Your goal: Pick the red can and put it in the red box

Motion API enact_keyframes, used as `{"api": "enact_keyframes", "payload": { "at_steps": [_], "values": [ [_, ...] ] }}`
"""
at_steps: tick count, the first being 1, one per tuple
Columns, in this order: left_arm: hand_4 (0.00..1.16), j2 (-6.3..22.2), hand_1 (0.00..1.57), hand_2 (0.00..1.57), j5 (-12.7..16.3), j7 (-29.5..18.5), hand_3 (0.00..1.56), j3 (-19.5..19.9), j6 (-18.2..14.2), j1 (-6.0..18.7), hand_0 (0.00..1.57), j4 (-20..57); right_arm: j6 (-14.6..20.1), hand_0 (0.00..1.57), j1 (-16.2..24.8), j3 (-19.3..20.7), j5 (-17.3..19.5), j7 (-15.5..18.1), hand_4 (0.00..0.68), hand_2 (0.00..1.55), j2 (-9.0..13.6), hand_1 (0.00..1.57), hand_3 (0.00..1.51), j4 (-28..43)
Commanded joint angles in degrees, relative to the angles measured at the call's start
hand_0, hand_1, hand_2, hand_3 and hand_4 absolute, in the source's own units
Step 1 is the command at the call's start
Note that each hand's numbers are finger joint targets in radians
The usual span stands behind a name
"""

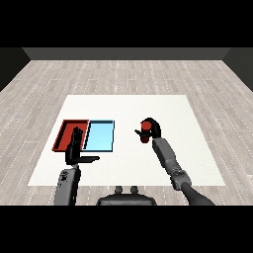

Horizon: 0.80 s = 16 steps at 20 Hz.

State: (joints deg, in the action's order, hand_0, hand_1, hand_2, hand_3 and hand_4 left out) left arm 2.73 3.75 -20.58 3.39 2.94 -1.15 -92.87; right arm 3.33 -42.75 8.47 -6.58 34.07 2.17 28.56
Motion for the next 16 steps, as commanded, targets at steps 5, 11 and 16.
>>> {"api": "enact_keyframes", "payload": {
  "at_steps": [5, 11, 16],
  "values": [
    [0.00, -2.13, 0.00, 0.00, -3.34, 2.87, 0.00, -5.05, -0.74, 3.04, 0.00, 1.13, 1.45, 1.44, 6.00, -3.88, 0.06, -7.74, 0.648, 1.44, -1.28, 1.44, 1.41, 17.53],
    [0.00, -2.70, 0.00, 0.00, -2.29, 6.29, 0.00, -10.42, -2.80, 7.02, 0.00, 3.35, 3.87, 1.42, 8.61, -7.28, -2.10, -9.30, 0.652, 1.44, -2.13, 1.42, 1.42, 24.08],
    [0.00, -2.72, 0.00, 0.00, -0.63, 7.12, 0.00, -17.68, -8.77, 8.99, 0.00, 5.45, 11.31, 1.42, 18.86, -19.50, -5.66, -13.85, 0.652, 1.44, -2.16, 1.42, 1.42, 38.57]
  ]
}}
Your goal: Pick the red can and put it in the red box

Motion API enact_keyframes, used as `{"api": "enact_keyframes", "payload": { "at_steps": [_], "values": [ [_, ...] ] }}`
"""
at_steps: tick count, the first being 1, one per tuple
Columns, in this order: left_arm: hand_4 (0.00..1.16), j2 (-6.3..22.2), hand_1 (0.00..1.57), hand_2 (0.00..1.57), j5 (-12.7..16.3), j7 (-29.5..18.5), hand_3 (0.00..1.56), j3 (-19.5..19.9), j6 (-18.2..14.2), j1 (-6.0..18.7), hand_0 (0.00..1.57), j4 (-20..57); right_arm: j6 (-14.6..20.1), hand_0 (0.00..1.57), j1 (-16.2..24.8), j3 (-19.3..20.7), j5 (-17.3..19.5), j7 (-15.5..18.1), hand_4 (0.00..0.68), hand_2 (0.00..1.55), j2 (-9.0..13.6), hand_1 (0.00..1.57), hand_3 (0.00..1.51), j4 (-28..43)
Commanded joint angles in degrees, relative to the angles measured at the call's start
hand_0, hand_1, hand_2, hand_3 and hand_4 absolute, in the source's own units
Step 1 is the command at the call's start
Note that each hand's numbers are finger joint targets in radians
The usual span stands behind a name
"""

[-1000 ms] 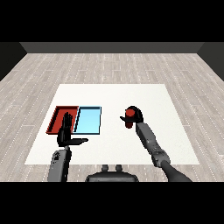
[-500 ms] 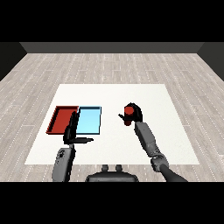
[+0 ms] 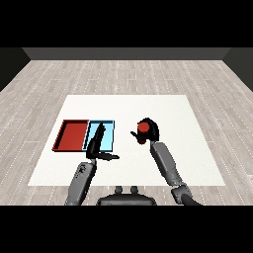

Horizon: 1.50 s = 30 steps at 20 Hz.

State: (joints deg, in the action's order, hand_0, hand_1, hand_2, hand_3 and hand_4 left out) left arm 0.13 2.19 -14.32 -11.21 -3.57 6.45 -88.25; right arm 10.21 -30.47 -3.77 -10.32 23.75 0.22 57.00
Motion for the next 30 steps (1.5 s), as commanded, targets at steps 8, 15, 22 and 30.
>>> {"api": "enact_keyframes", "payload": {
  "at_steps": [8, 15, 22, 30],
  "values": [
    [0.00, -0.13, 0.00, 0.00, 4.80, -0.69, 0.00, -13.28, -10.84, 7.25, 0.00, 7.04, 5.71, 1.41, 9.14, -10.01, -0.43, -5.30, 0.640, 1.42, 0.26, 1.41, 1.41, 17.44],
    [0.00, -0.13, 0.00, 0.00, 4.33, 2.07, 0.00, -13.13, -8.97, 9.04, 0.00, 6.94, 10.54, 1.38, 4.07, -17.31, -3.19, -5.56, 0.619, 1.41, -0.22, 1.38, 1.40, 16.35],
    [0.00, -0.13, 0.00, 0.00, 6.45, -0.34, 0.00, -14.27, -12.51, 13.42, 0.00, 13.28, 14.21, 1.41, 2.53, -22.48, -5.40, -5.71, 0.617, 1.43, -0.22, 1.41, 1.40, 16.31],
    [0.00, -0.12, 0.00, 0.00, 6.42, 2.96, 0.00, -16.79, -15.71, 17.08, 0.00, 14.12, 15.83, 1.45, 3.74, -26.55, -6.51, -4.14, 0.615, 1.43, -0.22, 1.45, 1.39, 19.17]
  ]
}}
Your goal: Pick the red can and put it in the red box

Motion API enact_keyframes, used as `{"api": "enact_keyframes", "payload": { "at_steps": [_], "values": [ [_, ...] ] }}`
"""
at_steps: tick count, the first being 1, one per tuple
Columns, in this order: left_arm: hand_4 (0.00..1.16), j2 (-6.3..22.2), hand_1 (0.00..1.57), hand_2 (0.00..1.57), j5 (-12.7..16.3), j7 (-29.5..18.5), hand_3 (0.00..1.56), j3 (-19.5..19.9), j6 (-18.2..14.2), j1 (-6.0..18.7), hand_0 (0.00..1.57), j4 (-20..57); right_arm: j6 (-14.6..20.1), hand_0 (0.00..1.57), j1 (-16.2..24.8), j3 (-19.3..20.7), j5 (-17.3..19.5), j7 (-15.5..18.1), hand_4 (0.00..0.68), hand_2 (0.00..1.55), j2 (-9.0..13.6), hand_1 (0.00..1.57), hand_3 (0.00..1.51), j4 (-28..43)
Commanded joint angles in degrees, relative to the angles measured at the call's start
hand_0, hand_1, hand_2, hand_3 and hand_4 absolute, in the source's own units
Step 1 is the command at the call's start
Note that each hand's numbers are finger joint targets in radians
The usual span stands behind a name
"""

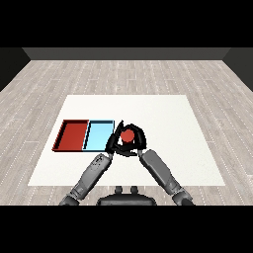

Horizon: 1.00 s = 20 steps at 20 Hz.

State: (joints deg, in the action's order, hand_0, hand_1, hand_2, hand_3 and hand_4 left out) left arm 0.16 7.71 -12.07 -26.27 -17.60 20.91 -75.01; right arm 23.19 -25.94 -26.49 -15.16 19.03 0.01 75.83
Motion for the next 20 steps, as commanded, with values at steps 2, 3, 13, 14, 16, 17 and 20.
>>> {"api": "enact_keyframes", "payload": {
  "at_steps": [2, 3, 13, 14, 16, 17, 20],
  "values": [
    [0.00, -0.15, 0.00, 0.00, 1.50, 3.34, 0.00, 3.00, 1.67, 4.97, 0.00, 2.00, -0.98, 1.45, 1.24, 0.00, -1.62, 3.77, 0.614, 1.43, -0.01, 1.45, 1.38, -1.98],
    [0.00, -0.15, 0.00, 0.00, 1.90, 0.22, 0.00, -1.58, -1.43, 2.40, 0.00, 1.76, 0.97, 1.44, 0.44, -2.80, -2.83, 0.78, 0.609, 1.43, -0.01, 1.44, 1.38, 1.25],
    [0.24, -0.13, 0.00, 0.00, 2.81, 1.59, 0.00, -7.25, -11.58, 6.59, 0.00, 5.66, -0.65, 1.47, -4.33, 0.07, -3.79, 2.40, 0.511, 1.46, 0.00, 1.47, 1.40, -2.24],
    [0.43, -0.12, 0.00, 0.00, -4.06, 4.15, 0.00, -4.52, -9.26, 1.47, 0.00, -0.61, 3.92, 1.49, -5.24, -4.66, -5.04, 1.87, 0.504, 1.46, 0.01, 1.49, 1.41, -1.94],
    [0.69, -0.11, 0.73, 0.76, -3.14, 3.92, 0.25, -2.75, -8.44, 4.97, 0.73, 1.92, 0.97, 1.52, -3.95, -1.64, -4.69, 3.32, 0.516, 1.46, 0.02, 1.52, 1.40, -2.64],
    [0.76, -0.11, 0.90, 0.95, -1.18, -1.36, 0.68, -2.92, -7.94, 1.38, 0.90, 3.24, 4.05, 1.53, -1.33, -4.69, -1.45, -3.87, 0.522, 1.47, 0.01, 1.53, 1.41, 7.00],
    [0.90, -0.09, 1.57, 1.52, 4.97, 2.59, 1.42, -9.95, -15.23, 6.22, 1.57, 3.89, 6.31, 1.49, -2.50, -8.55, -7.91, 3.00, 0.522, 1.45, 0.02, 1.49, 1.40, 0.61]
  ]
}}
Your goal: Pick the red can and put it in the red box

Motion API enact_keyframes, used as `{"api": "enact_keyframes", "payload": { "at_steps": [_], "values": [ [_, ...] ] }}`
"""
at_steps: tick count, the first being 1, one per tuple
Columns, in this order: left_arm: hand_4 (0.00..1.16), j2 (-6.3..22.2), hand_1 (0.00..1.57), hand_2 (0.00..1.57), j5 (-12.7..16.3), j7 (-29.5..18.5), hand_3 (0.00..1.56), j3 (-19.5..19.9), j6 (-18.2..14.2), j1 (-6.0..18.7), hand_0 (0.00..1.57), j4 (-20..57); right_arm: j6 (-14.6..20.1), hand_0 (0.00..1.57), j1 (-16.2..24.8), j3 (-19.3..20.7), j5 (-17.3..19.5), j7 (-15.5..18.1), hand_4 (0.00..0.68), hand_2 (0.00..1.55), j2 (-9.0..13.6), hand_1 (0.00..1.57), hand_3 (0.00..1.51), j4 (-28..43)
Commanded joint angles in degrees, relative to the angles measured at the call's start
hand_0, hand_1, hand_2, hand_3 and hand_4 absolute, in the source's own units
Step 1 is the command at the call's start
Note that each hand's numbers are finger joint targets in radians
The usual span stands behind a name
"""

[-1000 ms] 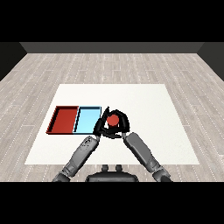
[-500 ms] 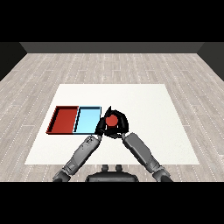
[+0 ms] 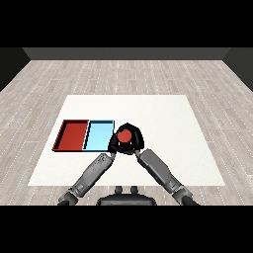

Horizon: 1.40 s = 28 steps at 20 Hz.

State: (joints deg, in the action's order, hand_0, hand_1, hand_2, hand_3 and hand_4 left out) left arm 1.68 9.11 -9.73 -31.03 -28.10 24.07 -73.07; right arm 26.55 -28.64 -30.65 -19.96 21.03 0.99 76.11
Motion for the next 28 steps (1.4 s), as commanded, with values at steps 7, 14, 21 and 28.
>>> {"api": "enact_keyframes", "payload": {
  "at_steps": [7, 14, 21, 28],
  "values": [
    [0.88, -1.60, 1.57, 1.45, 2.81, 0.60, 1.30, -5.92, -7.38, 5.10, 1.57, 3.44, -0.03, 1.48, -0.14, -1.09, 1.13, -2.25, 0.558, 1.44, -0.91, 1.48, 1.39, 3.83],
    [0.88, -1.58, 1.57, 1.52, 3.65, 2.11, 1.43, -6.13, -12.02, 7.58, 1.57, 2.89, -2.61, 1.52, 2.40, 0.25, 2.90, -0.77, 0.544, 1.46, -0.58, 1.52, 1.40, 3.47],
    [1.12, -1.57, 1.57, 1.56, 1.43, -1.01, 1.49, -1.25, -4.73, 0.42, 1.57, -1.65, -3.45, 1.25, -0.28, -0.82, -3.85, 0.19, 0.000, 1.26, -0.93, 1.25, 1.20, 1.95],
    [1.14, -1.60, 1.57, 1.57, 0.81, 0.32, 1.49, -0.07, -6.19, 4.68, 1.57, 1.00, -2.09, 0.00, 1.82, -1.06, 0.58, -2.54, 0.000, 0.00, -0.94, 0.00, 0.00, 7.15]
  ]
}}
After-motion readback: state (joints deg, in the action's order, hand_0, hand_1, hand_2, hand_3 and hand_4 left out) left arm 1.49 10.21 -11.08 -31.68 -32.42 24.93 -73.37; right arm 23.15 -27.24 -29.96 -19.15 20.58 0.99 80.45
